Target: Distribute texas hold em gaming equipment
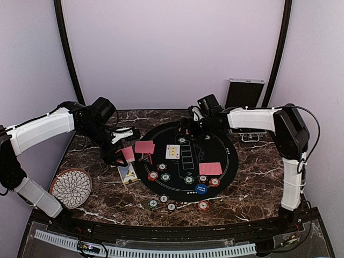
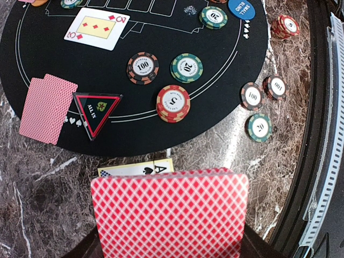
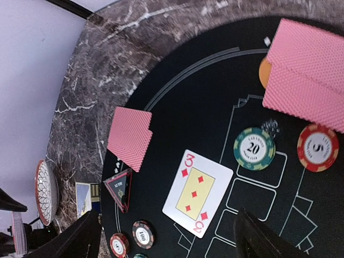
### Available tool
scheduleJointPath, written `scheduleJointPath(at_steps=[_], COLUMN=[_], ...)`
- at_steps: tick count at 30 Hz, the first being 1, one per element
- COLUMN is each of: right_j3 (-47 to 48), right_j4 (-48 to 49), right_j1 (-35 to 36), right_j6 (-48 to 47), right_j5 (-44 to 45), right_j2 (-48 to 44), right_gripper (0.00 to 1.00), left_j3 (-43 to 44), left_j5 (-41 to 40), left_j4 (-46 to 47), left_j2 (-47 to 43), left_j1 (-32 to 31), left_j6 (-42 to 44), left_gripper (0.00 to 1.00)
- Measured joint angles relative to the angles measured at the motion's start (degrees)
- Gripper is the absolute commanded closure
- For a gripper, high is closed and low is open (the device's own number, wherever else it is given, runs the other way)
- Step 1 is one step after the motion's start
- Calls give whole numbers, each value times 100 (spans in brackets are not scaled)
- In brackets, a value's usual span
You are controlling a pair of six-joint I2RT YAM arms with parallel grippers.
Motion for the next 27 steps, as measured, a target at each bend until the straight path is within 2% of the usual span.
scheduleJointPath(at_steps=[7,27], right_j3=[-238,-450], right_j4=[48,1143], right_j1=[-28,254], right_j6=[509,1615], right_j5=[-415,-1187], right_j2=[481,870], right_gripper=[15,21], left_j3=[0,0], left_j5=[2,4], left_j4=[0,2], left_j2=[0,0], left_j1=[0,0], left_j6=[0,0], left_gripper=[100,100])
